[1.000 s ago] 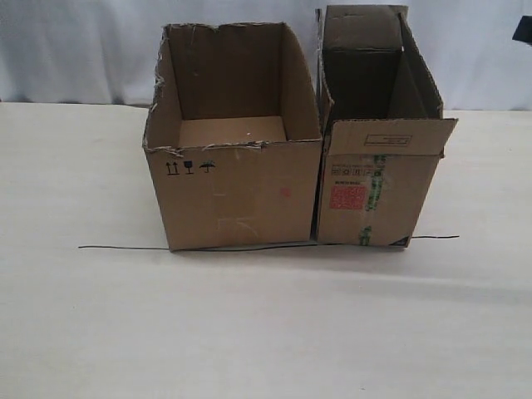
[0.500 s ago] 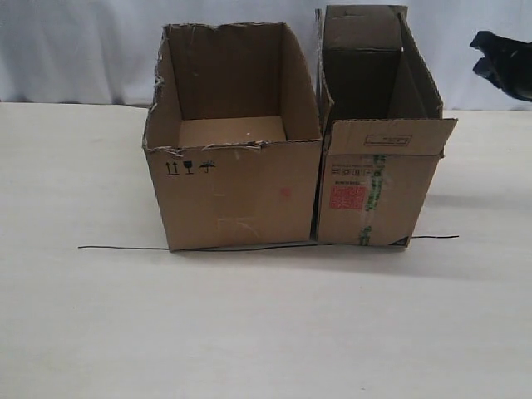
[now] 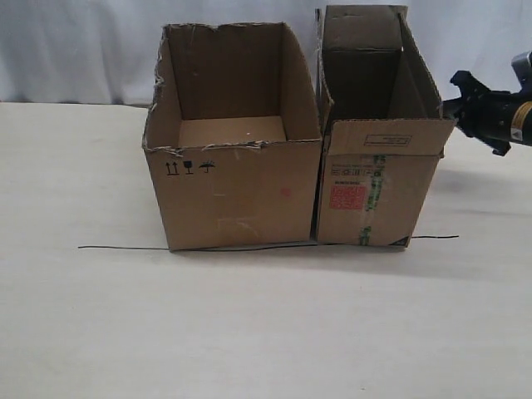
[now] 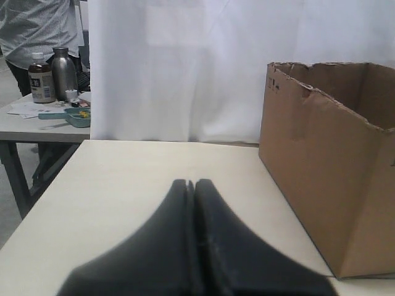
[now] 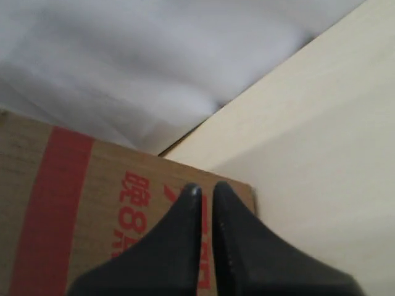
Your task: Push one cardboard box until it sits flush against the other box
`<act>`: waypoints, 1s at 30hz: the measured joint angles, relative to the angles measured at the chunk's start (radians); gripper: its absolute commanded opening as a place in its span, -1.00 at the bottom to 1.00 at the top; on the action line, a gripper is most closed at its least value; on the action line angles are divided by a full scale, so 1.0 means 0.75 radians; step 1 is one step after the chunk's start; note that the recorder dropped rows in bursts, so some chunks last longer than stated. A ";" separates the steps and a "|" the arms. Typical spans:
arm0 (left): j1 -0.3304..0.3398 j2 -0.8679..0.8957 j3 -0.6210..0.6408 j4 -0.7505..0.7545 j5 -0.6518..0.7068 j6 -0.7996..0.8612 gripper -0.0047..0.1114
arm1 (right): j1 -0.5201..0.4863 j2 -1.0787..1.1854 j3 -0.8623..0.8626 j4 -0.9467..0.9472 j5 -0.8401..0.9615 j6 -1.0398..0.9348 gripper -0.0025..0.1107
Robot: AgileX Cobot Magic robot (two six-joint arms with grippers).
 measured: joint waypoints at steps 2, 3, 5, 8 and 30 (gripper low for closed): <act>0.000 0.000 0.000 0.000 0.000 0.000 -0.92 | 0.000 0.018 -0.003 -0.026 -0.039 0.008 -0.87; 0.000 0.000 0.000 0.000 0.000 0.000 -0.92 | 0.000 0.021 -0.003 -0.043 -0.047 0.017 -0.87; 0.000 0.000 0.000 0.000 0.000 0.000 -0.92 | 0.000 0.024 -0.003 -0.085 -0.060 0.032 -0.87; 0.000 0.000 0.000 0.000 0.000 0.000 -0.92 | 0.000 0.024 -0.006 -0.134 -0.079 0.042 -0.87; 0.000 0.000 0.000 0.000 0.000 0.000 -0.92 | 0.035 0.250 -0.216 -0.138 -0.285 0.193 -0.87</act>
